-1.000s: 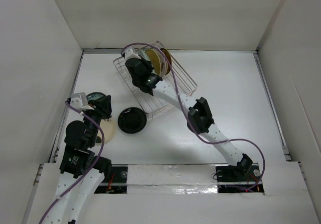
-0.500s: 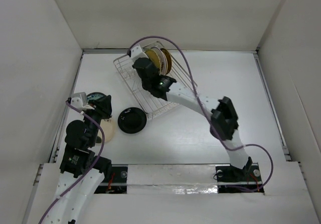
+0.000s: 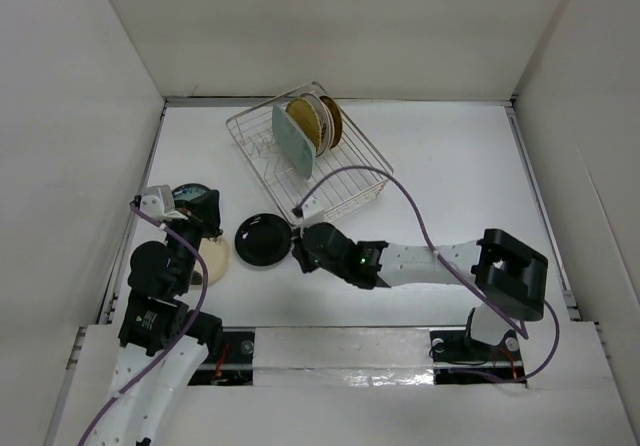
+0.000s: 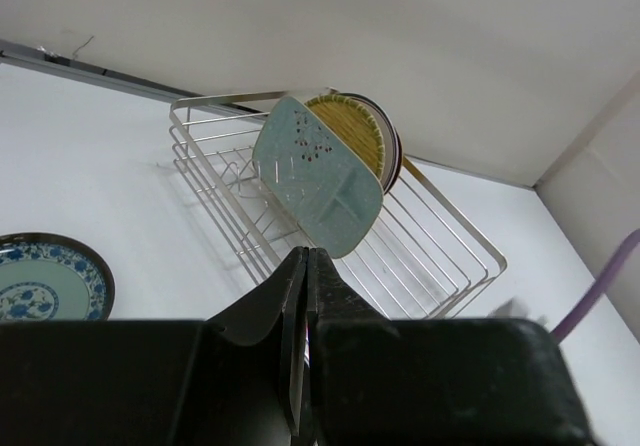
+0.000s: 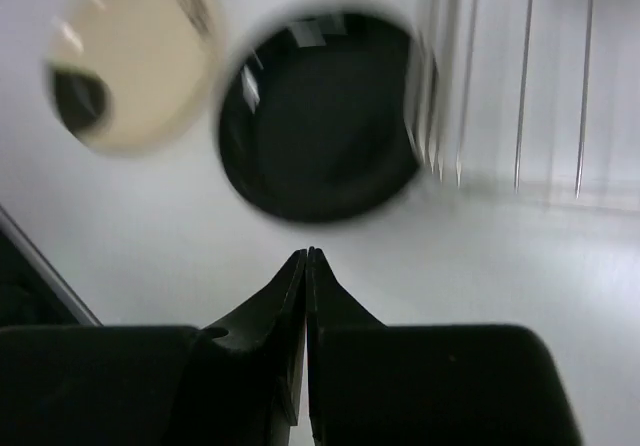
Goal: Load the plates into the dish rack
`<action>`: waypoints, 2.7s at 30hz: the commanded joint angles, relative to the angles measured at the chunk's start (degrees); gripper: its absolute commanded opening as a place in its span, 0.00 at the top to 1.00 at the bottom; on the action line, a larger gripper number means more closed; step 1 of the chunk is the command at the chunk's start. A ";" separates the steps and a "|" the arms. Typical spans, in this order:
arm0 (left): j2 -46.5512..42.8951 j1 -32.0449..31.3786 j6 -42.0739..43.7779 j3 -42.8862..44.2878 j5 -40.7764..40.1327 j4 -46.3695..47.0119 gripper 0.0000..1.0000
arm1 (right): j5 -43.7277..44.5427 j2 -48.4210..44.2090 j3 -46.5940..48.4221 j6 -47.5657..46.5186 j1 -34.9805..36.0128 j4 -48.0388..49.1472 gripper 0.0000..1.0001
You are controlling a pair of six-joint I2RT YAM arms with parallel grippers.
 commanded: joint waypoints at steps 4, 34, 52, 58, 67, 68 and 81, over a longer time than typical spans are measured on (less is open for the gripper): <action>-2.87 -0.21 -0.53 -0.07 2.23 3.30 1.00 | 8.58 -4.43 -12.14 26.92 1.87 6.78 0.70; -8.95 -1.88 -0.79 0.64 1.97 2.87 0.93 | 9.91 24.39 -13.23 72.30 -2.00 37.82 0.68; -10.17 -1.88 -0.09 0.46 0.13 1.37 0.92 | 1.12 -0.89 -19.66 41.31 5.99 29.68 1.00; -10.79 -1.88 -0.09 0.37 -1.28 0.84 0.92 | 10.52 -9.88 -2.82 15.29 3.72 9.55 1.00; -9.83 -1.88 -0.09 0.02 -0.84 0.76 0.92 | 34.68 17.69 43.33 -21.90 -8.94 -11.74 1.00; -9.65 -1.88 0.00 0.02 -0.84 0.76 0.92 | 36.87 23.20 50.42 -23.40 -9.73 -11.84 1.00; -7.36 -1.88 0.00 -0.15 0.74 1.19 0.91 | 38.92 37.67 67.20 -33.25 -15.27 -8.86 1.00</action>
